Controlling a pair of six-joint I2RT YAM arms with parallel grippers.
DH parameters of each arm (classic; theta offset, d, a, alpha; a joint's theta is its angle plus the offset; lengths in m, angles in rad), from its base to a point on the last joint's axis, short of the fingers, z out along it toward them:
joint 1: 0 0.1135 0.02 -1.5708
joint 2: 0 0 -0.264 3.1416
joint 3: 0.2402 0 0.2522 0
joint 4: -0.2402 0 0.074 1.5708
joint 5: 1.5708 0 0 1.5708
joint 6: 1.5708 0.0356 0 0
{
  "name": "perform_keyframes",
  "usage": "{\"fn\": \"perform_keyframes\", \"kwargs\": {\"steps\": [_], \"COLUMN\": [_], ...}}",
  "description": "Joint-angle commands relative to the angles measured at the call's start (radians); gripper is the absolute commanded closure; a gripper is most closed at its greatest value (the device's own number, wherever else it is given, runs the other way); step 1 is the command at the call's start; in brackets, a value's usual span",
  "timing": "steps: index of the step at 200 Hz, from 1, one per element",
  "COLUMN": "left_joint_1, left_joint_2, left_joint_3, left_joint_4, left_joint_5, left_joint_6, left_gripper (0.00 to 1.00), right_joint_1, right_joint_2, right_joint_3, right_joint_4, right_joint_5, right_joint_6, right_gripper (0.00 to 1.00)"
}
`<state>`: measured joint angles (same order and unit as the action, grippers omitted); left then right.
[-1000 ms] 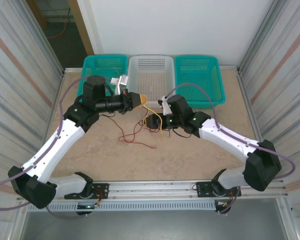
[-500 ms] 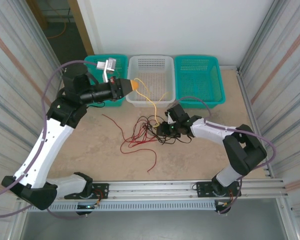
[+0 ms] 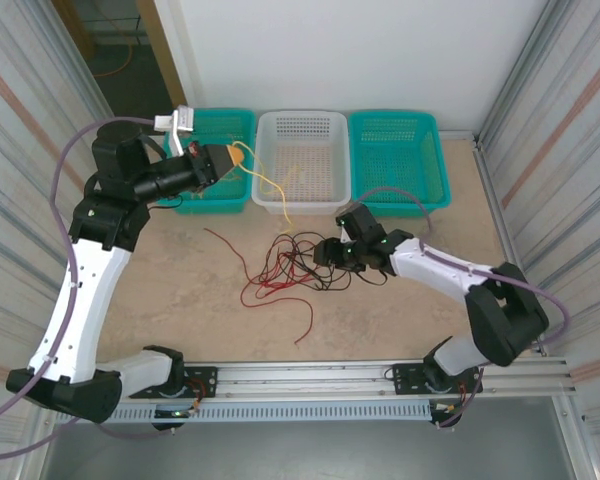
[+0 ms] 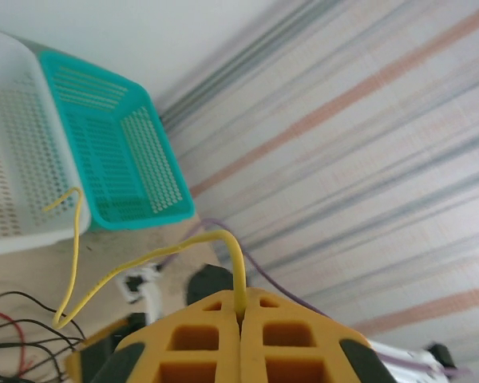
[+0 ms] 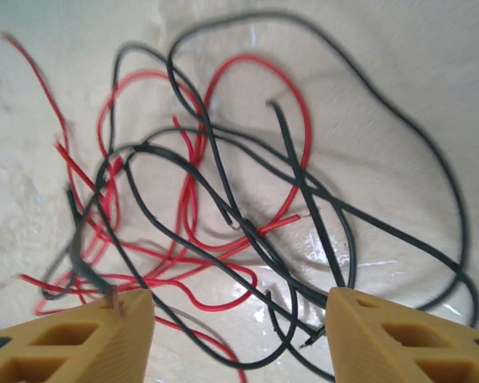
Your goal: Untangle the cables
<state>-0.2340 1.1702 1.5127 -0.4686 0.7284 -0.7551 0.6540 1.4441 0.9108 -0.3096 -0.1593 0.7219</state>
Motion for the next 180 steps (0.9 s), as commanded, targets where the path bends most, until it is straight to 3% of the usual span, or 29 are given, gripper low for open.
{"fn": "perform_keyframes", "kwargs": {"steps": [1,30,68,124,160,180], "left_joint_1": [0.046,0.109,0.179,0.249,0.333,0.347], "left_joint_2": [-0.02,0.024,0.128,0.383,0.558,0.653], "left_joint_3": [0.029,0.064,0.128,0.266,0.321,0.406], "left_joint_4": [0.026,0.051,0.066,0.032,0.151,0.151], "left_joint_5": [-0.035,-0.051,-0.088,-0.199,-0.069,-0.025], "left_joint_6": [0.055,0.068,0.133,0.311,0.239,0.262], "left_gripper": [1.0,1.0,1.0,1.0,1.0,1.0], "right_joint_1": [0.045,0.082,0.092,0.025,0.024,0.024], "right_joint_2": [-0.084,-0.134,-0.275,-0.371,-0.361,-0.354], "right_joint_3": [0.123,0.209,0.122,0.094,0.1,0.104], "right_joint_4": [-0.203,-0.285,-0.203,-0.18,-0.177,-0.181], "right_joint_5": [0.26,0.389,0.533,0.306,0.231,0.219], "right_joint_6": [-0.006,-0.036,-0.007,-0.044,-0.07,-0.073], "right_gripper": [0.32,0.28,0.25,0.28,0.3,0.31]}}
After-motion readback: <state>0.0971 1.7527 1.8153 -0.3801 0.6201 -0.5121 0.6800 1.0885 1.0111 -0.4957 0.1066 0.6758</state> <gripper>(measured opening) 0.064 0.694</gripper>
